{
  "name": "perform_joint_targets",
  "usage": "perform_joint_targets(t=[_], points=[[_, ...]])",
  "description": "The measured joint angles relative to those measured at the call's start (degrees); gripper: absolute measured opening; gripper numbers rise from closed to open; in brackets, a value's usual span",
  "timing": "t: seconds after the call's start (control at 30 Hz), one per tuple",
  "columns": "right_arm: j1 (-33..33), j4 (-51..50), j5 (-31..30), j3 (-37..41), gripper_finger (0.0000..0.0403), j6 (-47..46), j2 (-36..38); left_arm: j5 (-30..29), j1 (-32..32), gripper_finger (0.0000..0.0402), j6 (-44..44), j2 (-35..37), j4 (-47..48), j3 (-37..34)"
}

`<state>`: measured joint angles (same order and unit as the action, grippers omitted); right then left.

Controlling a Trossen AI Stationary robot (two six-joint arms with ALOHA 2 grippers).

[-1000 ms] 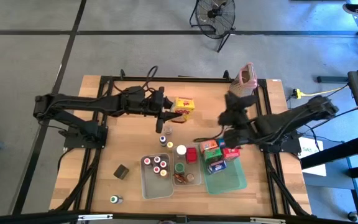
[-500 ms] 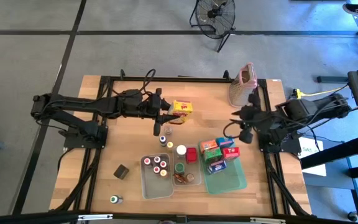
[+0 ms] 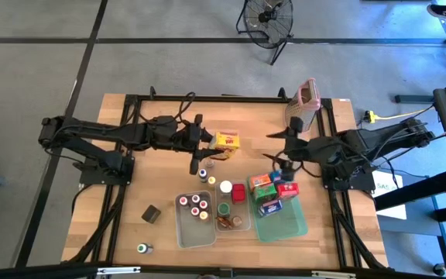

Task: Pick & Place Kitchen Items
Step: Put the yellow cereal box into the blue bin

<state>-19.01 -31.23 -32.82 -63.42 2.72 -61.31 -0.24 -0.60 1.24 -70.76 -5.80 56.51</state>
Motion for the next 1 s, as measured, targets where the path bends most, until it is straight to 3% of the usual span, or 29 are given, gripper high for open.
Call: perform_joint_targets(t=[0.1,0.27,0.53,1.0], points=[[-0.01,11.73,2.03,0.00,0.0288,4.62,-0.53,-0.06,1.43,0.0124,5.26,-0.02,-0.52,0.00],[0.29,22.29,12.10,-0.02,0.0291,12.54,-0.80,-0.27,4.80,0.0123,11.67,-0.04,-3.52,0.00],[0.36,21.98,13.58,-0.01,0.0291,17.23,-1.35,-4.78,8.42,0.0122,14.58,-0.04,-4.83,0.00],[0.28,25.24,15.04,0.00,0.0291,16.16,-3.46,-4.79,8.50,0.0123,13.62,-0.41,-7.26,0.01]])
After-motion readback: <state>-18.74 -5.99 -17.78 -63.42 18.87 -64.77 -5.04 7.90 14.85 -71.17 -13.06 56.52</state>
